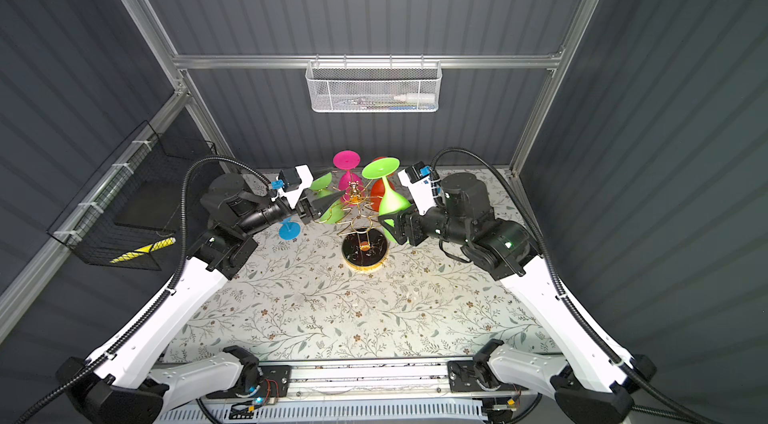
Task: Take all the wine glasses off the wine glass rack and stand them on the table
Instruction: 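Grasp the lime-green glass bowl with the right gripper while the left holds, then carry the lime-green glass with both grippers away from the rack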
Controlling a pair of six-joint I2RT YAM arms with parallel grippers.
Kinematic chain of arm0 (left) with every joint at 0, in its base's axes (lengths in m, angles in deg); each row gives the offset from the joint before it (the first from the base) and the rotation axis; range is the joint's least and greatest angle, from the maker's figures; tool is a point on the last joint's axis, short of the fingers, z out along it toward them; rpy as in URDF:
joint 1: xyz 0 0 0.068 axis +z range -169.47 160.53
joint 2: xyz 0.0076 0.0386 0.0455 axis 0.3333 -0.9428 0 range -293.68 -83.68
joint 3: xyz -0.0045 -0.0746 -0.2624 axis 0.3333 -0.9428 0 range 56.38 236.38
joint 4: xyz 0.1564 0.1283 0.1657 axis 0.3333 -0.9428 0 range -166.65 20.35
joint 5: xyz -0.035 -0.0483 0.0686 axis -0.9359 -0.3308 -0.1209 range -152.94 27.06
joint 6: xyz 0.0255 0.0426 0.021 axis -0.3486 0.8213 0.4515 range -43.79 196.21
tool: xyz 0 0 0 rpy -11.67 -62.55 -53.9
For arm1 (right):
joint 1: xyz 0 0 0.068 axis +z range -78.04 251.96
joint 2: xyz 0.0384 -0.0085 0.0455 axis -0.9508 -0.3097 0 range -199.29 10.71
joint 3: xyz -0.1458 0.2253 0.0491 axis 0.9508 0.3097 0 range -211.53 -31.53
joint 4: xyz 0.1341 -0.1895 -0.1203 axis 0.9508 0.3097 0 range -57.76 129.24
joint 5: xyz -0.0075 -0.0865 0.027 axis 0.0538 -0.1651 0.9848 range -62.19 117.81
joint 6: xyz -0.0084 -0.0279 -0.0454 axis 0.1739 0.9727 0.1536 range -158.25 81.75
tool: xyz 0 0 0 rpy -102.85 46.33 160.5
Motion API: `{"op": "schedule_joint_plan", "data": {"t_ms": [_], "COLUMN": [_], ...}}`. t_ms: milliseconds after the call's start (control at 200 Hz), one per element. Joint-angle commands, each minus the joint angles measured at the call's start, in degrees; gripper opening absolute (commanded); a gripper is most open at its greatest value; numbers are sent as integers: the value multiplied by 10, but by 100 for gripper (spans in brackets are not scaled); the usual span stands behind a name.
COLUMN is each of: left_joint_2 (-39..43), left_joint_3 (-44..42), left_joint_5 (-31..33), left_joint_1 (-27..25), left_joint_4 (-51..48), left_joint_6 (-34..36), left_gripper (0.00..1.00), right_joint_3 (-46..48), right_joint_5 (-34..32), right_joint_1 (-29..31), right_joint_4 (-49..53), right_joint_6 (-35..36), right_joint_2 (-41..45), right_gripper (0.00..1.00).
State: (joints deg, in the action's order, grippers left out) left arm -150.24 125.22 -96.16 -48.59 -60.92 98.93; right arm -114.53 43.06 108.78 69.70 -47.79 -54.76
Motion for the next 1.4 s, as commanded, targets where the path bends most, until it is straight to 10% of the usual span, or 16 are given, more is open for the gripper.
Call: {"op": "schedule_joint_plan", "data": {"t_ms": [0,615,970,1396], "left_joint_2": [-6,-50,-55,-47], "left_joint_3": [25,56,64,75], "left_joint_5": [-4,-26,-20,13], "left_joint_1": [-12,-33,-35,-35], "left_joint_4": [17,38,12,28], "left_joint_6": [45,38,46,-1], "left_gripper": [58,54,31,5], "right_joint_3": [-17,-31,-28,3], "right_joint_5": [14,29,25,-15], "right_joint_1": [4,39,52,51], "right_joint_4": [17,14,11,-23], "right_joint_6": [-14,-19,-20,-30], "right_joint_2": [-18,-69,-74,-18], "right_gripper": [53,50,51,79]}}
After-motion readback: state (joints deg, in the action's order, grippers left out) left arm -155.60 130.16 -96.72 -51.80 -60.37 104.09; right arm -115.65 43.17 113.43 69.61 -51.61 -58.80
